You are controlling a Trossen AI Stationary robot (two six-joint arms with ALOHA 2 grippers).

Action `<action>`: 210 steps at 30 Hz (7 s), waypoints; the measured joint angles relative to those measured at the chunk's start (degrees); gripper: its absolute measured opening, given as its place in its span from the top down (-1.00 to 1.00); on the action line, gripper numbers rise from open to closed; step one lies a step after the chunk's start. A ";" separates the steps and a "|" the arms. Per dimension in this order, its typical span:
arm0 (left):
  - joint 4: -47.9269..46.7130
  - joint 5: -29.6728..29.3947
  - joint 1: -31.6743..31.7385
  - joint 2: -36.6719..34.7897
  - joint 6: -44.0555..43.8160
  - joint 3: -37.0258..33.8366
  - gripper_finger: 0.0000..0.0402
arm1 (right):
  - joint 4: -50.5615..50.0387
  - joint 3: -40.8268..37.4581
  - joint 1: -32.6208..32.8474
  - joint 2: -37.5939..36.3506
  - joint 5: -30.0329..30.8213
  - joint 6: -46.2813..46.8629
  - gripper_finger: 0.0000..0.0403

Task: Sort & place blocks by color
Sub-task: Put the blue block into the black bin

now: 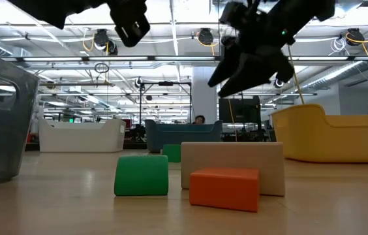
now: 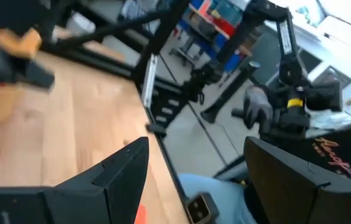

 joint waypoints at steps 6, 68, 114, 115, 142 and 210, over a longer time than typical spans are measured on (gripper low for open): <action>0.07 -2.98 1.11 0.01 1.91 0.00 -0.32 | 1.48 -0.02 -3.23 2.64 4.23 36.99 -0.34; -18.53 -8.53 6.01 0.02 17.63 -0.02 -0.32 | -12.69 10.73 -2.36 15.73 -0.66 100.92 -0.34; -20.55 -8.65 6.29 0.02 18.24 -0.02 -0.32 | -4.35 10.62 0.12 23.36 5.01 56.77 -0.10; -20.55 -8.95 6.26 0.04 18.02 -0.02 -0.32 | -3.82 10.62 0.10 23.36 6.01 55.76 -0.08; -20.90 -12.28 6.29 0.03 15.59 -0.02 -0.32 | -4.80 5.11 -2.95 23.01 7.33 64.63 -0.04; -20.00 -17.55 6.24 0.04 6.90 -0.02 -0.32 | 17.65 -12.08 -6.77 8.56 -1.81 54.51 -0.24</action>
